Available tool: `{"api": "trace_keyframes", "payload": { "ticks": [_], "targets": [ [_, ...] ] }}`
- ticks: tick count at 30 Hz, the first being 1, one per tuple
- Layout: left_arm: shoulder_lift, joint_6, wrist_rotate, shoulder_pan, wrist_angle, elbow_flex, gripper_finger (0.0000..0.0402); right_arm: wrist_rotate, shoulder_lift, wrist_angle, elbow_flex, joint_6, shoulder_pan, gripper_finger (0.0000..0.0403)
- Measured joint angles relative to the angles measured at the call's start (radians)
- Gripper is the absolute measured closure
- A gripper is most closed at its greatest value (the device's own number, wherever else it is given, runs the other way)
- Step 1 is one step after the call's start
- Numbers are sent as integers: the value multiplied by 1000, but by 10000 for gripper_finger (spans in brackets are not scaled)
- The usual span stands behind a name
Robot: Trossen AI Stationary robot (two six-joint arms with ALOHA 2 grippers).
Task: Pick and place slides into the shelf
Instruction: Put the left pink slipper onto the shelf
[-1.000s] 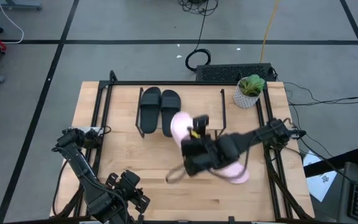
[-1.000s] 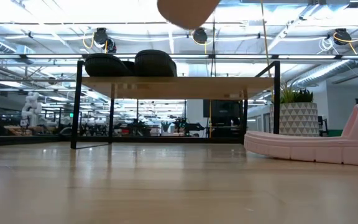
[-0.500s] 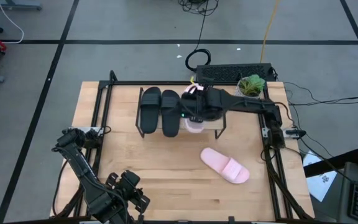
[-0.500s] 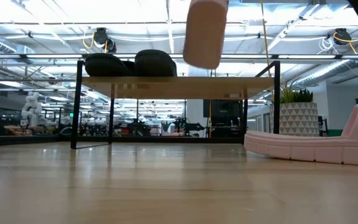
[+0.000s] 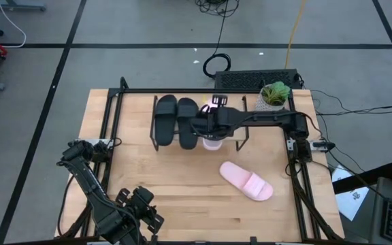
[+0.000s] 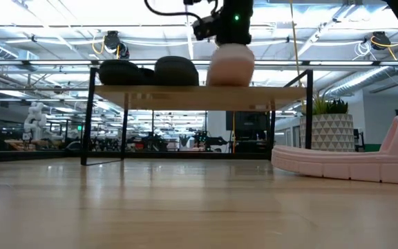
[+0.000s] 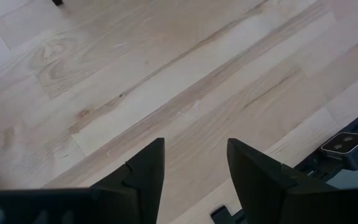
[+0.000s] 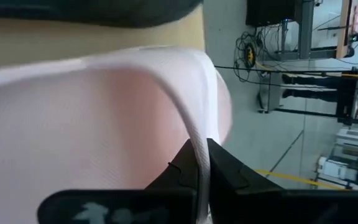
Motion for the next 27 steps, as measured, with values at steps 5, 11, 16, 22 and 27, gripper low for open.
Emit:
{"api": "trace_keyframes", "payload": {
  "ticks": [5, 11, 16, 22, 27],
  "targets": [
    [0, 7, 0, 0, 0, 0, 229, 1, 0, 84, -47, -17, 1, 403],
    [0, 8, 0, 0, 0, 0, 229, -1, 0, 185, -49, -73, 14, 403],
    [0, 8, 0, 0, 0, 0, 229, 32, 0, 214, -49, -124, 23, 403],
    [0, 8, 0, 0, 0, 0, 229, 38, 0, 220, -49, -142, 13, 403],
    [0, 7, 0, 0, 0, 0, 229, 60, 1, 223, -49, -147, -3, 403]
  ]
}}
